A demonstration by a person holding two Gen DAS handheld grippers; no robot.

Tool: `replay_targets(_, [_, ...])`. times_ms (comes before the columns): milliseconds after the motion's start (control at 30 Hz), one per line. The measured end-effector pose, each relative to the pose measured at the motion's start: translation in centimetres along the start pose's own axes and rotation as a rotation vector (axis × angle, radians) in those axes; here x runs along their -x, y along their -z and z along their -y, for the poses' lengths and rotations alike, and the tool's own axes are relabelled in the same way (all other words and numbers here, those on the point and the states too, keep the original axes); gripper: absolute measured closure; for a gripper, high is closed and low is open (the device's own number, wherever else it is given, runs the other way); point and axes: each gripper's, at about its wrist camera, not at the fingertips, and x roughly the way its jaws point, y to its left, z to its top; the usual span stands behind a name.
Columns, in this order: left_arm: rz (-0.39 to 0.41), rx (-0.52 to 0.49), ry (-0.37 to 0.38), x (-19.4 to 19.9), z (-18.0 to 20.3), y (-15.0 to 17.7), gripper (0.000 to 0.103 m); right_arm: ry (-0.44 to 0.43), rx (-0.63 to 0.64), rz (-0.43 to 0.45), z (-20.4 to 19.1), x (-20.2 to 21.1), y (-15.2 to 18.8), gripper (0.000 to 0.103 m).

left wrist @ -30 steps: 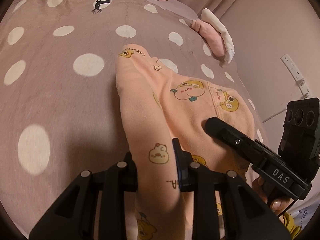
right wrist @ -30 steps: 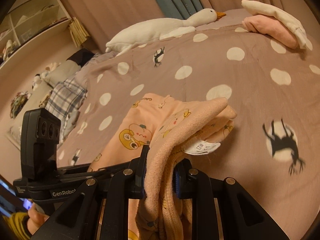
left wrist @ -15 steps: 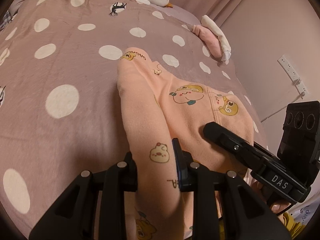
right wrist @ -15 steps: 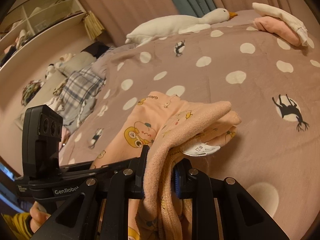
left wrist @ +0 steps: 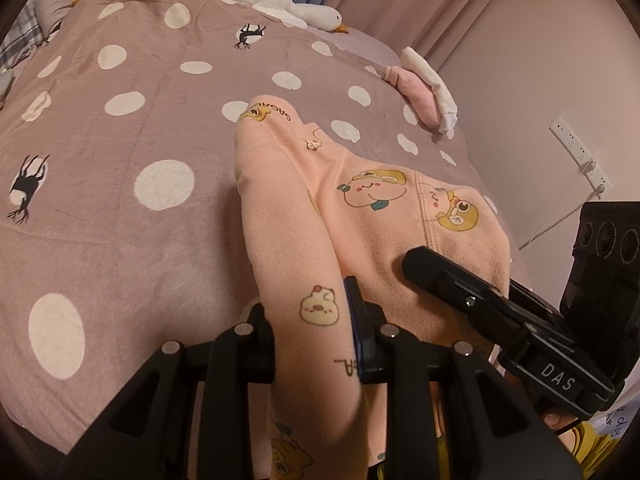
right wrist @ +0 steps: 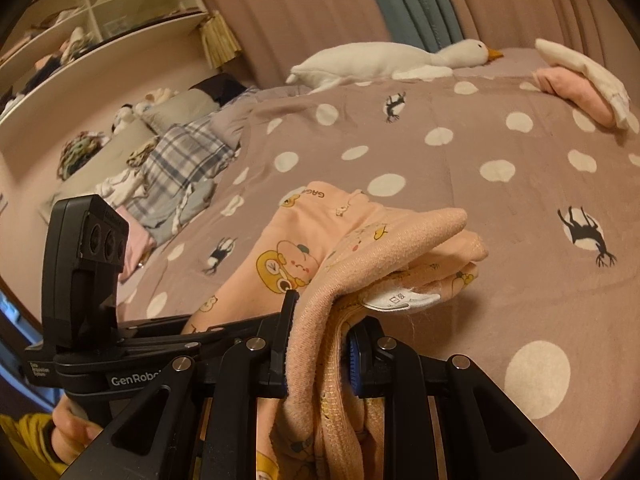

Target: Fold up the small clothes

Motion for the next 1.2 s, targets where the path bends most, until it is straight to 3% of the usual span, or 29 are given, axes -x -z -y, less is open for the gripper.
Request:
replay_targets(733, [0.106, 0.084, 0.002, 5.5, -3.4, 1.9, 0.078, -0.02, 0.15, -0.02, -6.2, -1.3, -0.4, 0.08])
replay_targets(1200, [0.138, 0.096, -0.021, 5.0, -5.8, -2.6, 0.078, -0.048, 0.198, -0.013, -6.7, -3.8, -3.5, 0.08])
